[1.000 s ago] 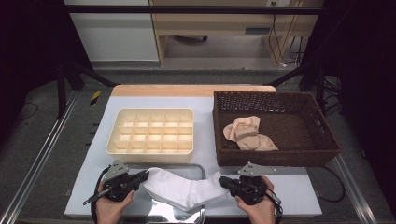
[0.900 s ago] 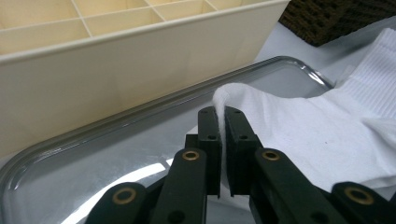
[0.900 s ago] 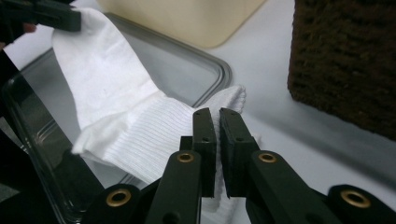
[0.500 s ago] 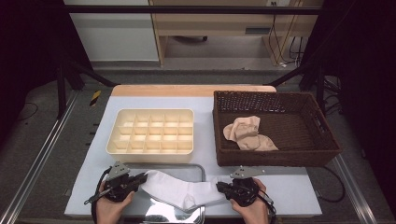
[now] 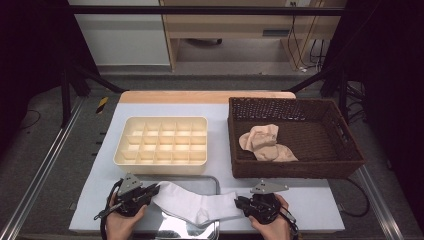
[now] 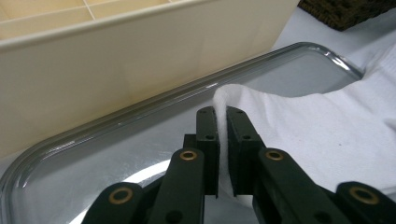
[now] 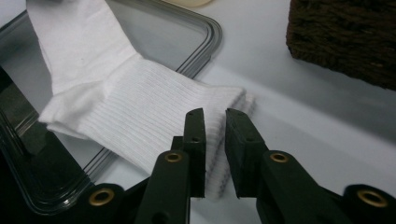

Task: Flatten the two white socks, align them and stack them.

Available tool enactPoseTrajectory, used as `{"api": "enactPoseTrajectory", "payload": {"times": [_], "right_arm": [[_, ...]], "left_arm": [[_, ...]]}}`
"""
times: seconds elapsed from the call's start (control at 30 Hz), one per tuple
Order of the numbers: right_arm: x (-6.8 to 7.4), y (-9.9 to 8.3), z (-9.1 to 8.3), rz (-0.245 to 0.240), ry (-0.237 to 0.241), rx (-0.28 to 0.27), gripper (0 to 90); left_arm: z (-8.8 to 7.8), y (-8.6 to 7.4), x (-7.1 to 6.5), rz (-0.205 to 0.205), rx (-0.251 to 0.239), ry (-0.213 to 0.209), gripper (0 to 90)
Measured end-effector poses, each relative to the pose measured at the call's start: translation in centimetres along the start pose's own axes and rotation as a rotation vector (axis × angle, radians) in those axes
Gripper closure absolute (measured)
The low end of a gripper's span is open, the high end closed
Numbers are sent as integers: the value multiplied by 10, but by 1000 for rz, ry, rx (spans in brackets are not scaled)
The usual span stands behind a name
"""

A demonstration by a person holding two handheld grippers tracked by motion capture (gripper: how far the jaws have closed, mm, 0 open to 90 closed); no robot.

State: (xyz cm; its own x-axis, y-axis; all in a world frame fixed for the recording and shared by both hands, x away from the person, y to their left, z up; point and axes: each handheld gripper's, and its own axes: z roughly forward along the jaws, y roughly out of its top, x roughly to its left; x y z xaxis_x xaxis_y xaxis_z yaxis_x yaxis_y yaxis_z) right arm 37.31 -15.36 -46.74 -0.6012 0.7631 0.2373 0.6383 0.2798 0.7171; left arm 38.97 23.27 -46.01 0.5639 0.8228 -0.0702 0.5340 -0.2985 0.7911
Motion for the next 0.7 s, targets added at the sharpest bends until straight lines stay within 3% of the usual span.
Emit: {"api": "enactPoseTrajectory", "payload": {"times": [0.17, 0.33, 0.43, 0.53, 0.6, 0.7], "right_arm": [[-1, -7, 6, -4, -22, 8, 673], [0, -11, 12, 19, -10, 10, 671], [0, -12, 12, 27, -9, 5, 695], [-2, -11, 11, 45, 24, 8, 797], [-2, -10, 10, 46, 27, 13, 811], [-9, -6, 5, 40, -21, -18, 816]], "left_arm": [[2, -4, 0, 4, 21, 29, 718], [7, -9, 0, 2, 58, 29, 674], [8, -10, -1, 1, 66, 18, 697], [8, -9, -3, 4, 71, 10, 782], [8, -9, -4, 5, 69, 6, 796], [8, -9, -6, -13, 60, -25, 814]]}}
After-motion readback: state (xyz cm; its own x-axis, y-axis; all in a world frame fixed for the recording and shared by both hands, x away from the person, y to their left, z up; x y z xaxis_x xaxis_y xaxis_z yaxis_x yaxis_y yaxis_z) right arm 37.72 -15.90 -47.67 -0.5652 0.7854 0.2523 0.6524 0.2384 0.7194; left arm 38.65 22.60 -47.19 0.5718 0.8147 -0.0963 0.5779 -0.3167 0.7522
